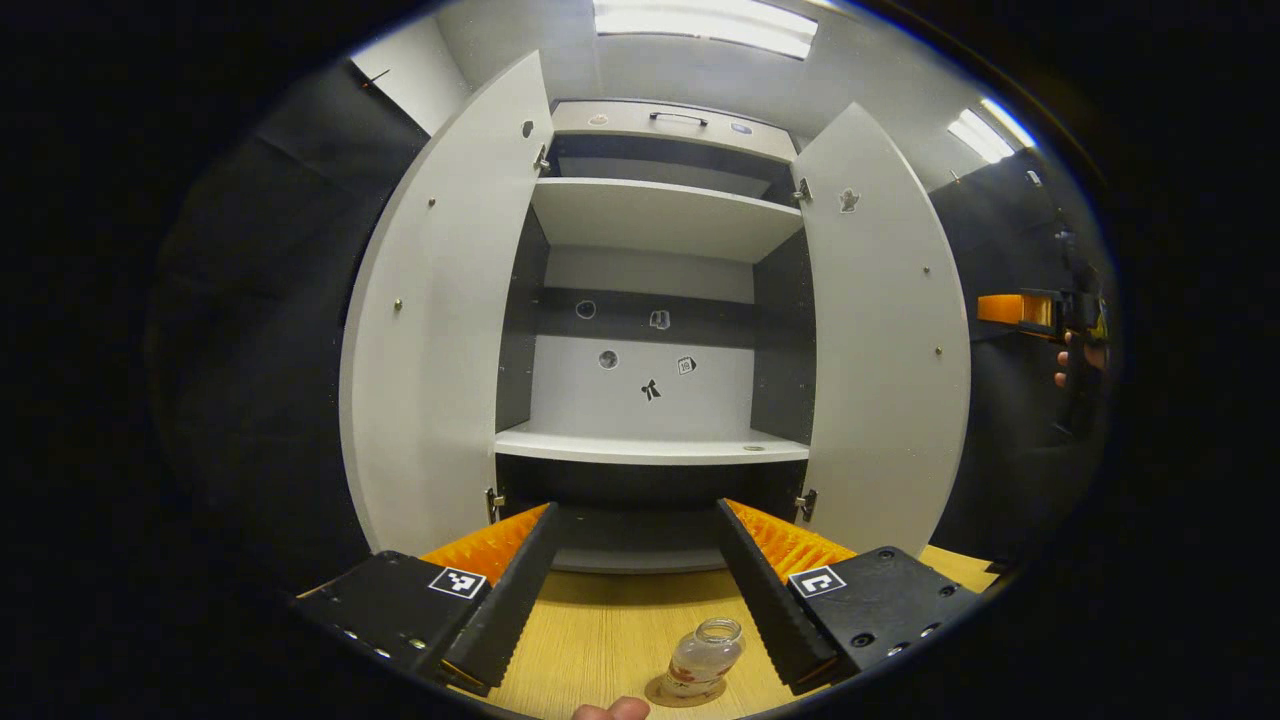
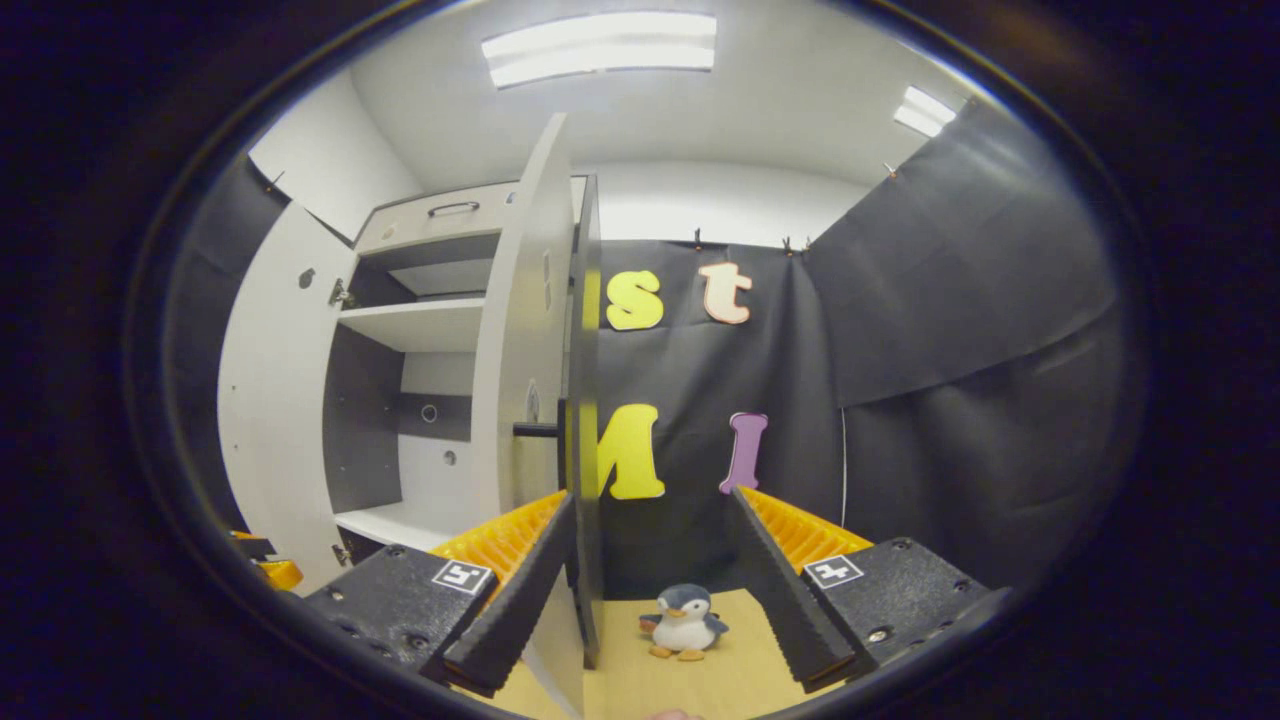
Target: Grasp the bottle in the cabinet with the left hand and place it on the coaster, then close the right door with the right hand and the left door with the left hand.
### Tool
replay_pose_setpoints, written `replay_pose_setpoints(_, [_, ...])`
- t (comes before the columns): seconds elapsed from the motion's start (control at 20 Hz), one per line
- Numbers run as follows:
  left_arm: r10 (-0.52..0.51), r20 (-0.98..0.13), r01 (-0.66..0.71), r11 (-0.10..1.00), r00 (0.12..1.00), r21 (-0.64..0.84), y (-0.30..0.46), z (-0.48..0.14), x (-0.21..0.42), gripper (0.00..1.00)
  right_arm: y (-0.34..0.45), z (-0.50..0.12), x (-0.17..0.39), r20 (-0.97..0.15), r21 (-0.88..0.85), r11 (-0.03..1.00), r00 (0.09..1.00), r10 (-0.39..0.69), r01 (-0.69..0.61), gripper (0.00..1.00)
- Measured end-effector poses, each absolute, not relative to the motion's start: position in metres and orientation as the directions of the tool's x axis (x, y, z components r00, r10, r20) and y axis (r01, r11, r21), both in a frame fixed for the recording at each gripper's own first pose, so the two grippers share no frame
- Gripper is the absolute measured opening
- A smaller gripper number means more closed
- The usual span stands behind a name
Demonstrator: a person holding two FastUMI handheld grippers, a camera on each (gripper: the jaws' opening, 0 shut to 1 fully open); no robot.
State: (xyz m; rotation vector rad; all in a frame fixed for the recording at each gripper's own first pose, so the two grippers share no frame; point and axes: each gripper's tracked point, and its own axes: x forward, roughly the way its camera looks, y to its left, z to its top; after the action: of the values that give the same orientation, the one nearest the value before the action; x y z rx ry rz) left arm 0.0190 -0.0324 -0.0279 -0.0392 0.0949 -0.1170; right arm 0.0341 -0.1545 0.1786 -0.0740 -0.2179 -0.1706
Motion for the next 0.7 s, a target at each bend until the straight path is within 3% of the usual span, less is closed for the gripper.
replay_pose_setpoints(0.25, [-0.121,-0.087,0.118,0.992,0.989,-0.037,-0.031,-0.025,0.017,0.94,-0.175,0.183,0.053,0.24,-0.105,0.965,0.948,-0.209,0.239,0.98])
replay_pose_setpoints(0.3, [-0.122,-0.088,0.119,0.992,0.989,-0.037,-0.032,-0.025,0.016,0.96,-0.177,0.184,0.058,0.24,-0.104,0.965,0.947,-0.212,0.243,0.94])
replay_pose_setpoints(0.35, [-0.122,-0.09,0.119,0.992,0.988,-0.037,-0.032,-0.026,0.015,0.94,-0.178,0.183,0.065,0.235,-0.107,0.964,0.948,-0.213,0.243,0.98])
replay_pose_setpoints(0.5, [-0.118,-0.1,0.115,0.993,0.988,-0.036,-0.03,-0.03,0.014,0.94,-0.178,0.172,0.079,0.203,-0.112,0.965,0.956,-0.212,0.238,0.98])
replay_pose_setpoints(0.65, [-0.108,-0.106,0.105,0.994,0.988,-0.034,-0.027,-0.03,0.014,0.94,-0.163,0.174,0.077,0.218,-0.111,0.972,0.959,-0.181,0.208,0.91])
replay_pose_setpoints(0.7, [-0.111,-0.102,0.108,0.994,0.989,-0.037,-0.028,-0.029,0.015,0.94,-0.155,0.173,0.078,0.211,-0.122,0.973,0.963,-0.167,0.195,0.95])
